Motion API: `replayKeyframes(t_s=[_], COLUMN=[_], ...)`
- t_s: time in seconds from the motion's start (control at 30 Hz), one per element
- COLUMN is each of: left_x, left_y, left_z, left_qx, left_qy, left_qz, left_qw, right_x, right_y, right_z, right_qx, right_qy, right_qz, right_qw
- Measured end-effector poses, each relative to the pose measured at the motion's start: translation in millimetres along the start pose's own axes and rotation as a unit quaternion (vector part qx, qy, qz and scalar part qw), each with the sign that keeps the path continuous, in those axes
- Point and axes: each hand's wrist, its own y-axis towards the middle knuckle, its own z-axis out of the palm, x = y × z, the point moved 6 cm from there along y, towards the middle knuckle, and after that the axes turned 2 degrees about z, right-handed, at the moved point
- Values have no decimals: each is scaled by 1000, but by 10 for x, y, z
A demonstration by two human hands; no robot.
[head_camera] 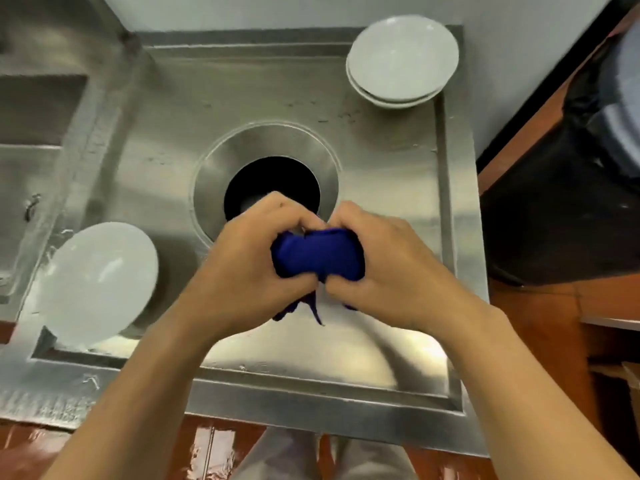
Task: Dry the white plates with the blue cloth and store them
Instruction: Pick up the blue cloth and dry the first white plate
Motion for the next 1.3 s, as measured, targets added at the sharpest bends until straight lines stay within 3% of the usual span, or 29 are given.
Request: replayKeyframes(t_s=[0.2, 0.43, 0.6, 0.77, 1.0, 1.2, 1.3], left_x=[-345, 156, 1104, 2150, 3240, 3847, 4000], left_y=[-552, -1200, -1480, -1610, -1588, -1691, -1769], left_z=[-1341, -2220, -2455, -2329, -2005, -1647, -1531], left_qx=[-214, -323, -325, -296, -226, -169, -202], left_qy=[22, -19, -62, -82, 45, -27, -189], left_qz=[69, 51, -25, -122, -246, -405, -465], left_qw=[974, 945, 943, 944, 942, 898, 841], right_x=[1214, 2026, 2116, 1836, 1266, 1049, 991], right_y=[369, 830, 1285, 1603, 1804, 1853, 1866], right_z=[28, 745, 1335, 1816, 2296, 2414, 2416], right_qx=[-95, -103, -111, -182, -226, -238, -242], right_qy=[93, 193, 197, 172, 146, 125, 104], right_qz=[-104, -112, -88, -51, 42, 80, 87], right_qw=[986, 969, 970, 967, 962, 960, 961])
